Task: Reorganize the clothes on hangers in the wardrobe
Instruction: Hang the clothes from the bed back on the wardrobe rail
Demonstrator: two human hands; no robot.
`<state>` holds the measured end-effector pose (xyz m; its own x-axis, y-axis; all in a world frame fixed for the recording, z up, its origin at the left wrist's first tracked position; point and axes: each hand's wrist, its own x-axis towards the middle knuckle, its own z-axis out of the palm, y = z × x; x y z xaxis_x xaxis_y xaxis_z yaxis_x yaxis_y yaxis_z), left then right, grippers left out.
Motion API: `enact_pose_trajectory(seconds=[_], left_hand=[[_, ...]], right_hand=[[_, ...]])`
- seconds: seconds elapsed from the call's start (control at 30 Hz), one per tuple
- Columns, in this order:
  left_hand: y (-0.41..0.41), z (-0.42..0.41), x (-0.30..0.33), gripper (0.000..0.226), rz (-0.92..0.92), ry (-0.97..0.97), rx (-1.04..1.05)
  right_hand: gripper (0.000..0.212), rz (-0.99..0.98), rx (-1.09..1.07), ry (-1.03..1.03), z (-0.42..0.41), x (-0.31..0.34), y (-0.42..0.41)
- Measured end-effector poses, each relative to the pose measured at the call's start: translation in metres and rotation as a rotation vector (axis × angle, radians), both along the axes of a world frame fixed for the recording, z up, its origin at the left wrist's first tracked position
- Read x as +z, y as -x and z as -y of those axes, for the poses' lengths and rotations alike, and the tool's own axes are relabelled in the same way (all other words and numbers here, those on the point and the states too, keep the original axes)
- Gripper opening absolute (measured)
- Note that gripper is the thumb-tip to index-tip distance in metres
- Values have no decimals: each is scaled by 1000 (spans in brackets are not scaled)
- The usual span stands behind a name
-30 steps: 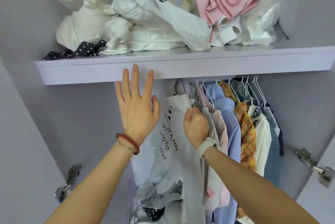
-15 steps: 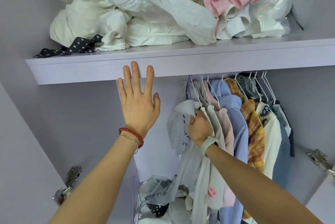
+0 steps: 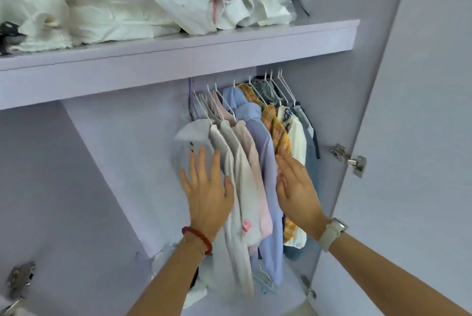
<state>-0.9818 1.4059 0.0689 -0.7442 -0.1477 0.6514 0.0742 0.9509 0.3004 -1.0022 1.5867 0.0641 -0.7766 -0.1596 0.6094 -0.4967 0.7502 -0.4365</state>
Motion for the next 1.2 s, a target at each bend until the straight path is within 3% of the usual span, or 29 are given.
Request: enact_pose_trajectory(seconds=[0.13, 0.23, 0.47, 0.63, 0.8, 1.03, 1.2], left_hand=[[-18, -79, -69, 52, 293, 38, -299], [-36, -142, -106, 50, 452, 172, -489], [-111, -302, -162, 48, 557, 426, -1067], [-178, -424, -176, 46, 564, 517, -1473], [-220, -548, -187, 44, 645, 551, -1606], [-248, -713, -209, 36, 802, 545, -1634], [-263, -794, -225, 42, 777, 637, -1663]], right_hand=[[41, 200, -214, -33, -80, -59, -62], [41, 363, -412, -60, -143, -95, -122], [46, 639, -931, -29, -274, -144, -283], [45, 645, -1264, 149, -343, -163, -377], [42, 711, -1476, 402, -427, -191, -432], [39, 698, -1590, 715, -552, -206, -479], [38, 671, -1661, 834, -628, -213, -504]])
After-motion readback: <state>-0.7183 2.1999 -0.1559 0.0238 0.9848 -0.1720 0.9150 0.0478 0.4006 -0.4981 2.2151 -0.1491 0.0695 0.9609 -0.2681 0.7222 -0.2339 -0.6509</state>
